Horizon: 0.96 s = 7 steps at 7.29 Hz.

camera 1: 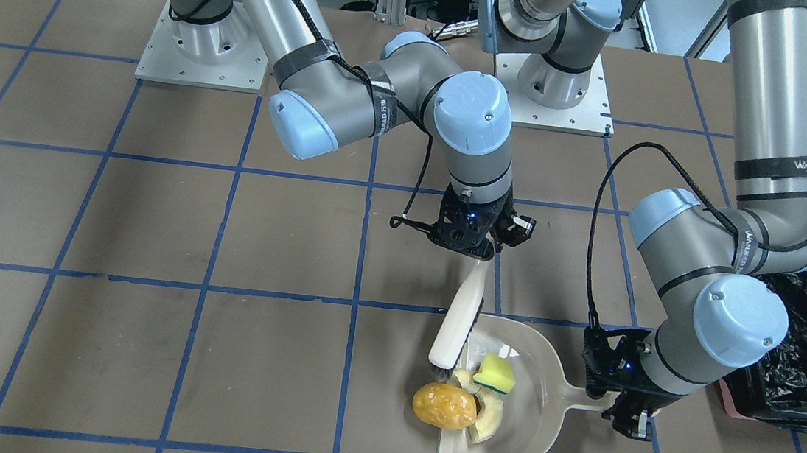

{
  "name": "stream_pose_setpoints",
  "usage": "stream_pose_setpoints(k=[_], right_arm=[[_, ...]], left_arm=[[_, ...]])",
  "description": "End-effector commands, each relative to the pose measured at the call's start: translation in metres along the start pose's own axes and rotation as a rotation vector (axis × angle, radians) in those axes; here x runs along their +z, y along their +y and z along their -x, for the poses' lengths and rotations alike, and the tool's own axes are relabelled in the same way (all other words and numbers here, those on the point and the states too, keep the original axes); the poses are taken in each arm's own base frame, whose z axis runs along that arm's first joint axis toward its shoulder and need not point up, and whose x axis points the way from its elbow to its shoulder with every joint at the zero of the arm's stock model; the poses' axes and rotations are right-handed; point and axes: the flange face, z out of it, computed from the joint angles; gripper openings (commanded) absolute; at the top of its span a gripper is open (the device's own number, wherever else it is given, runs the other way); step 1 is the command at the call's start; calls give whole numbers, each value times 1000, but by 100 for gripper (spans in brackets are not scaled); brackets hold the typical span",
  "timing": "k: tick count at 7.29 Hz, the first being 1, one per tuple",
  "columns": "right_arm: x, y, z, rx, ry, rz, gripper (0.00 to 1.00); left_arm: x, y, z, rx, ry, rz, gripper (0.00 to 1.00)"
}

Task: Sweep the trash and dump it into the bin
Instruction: 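Sweep the potato and sponge pieces into the dustpan with the brush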

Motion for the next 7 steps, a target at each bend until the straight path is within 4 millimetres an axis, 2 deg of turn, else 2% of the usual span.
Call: stream_pose_setpoints(k=[1, 2, 3, 4, 5, 6, 7], right_arm=[[-30, -1, -18, -71, 105, -18, 0], [-35, -24, -30, -169, 155, -58, 0], [-39, -62, -48, -204, 169, -63, 0], [-41, -85, -56, -263, 173, -68, 0], [-31, -98, -52, -301, 186, -69, 0], [-10, -116, -53, -361, 257, -84, 0], [-17, -127, -47, -382, 266, -114, 0]], left_arm=[[0, 0, 0, 0, 1, 0, 0], [0, 0, 0, 0, 1, 0, 0], [1, 0, 1, 0, 0, -2, 0], [1, 0, 1, 0, 1, 0, 0], [1, -1, 0, 2, 2, -1, 0], [1, -1, 0, 2, 2, -1, 0], [1, -1, 0, 2, 2, -1, 0]])
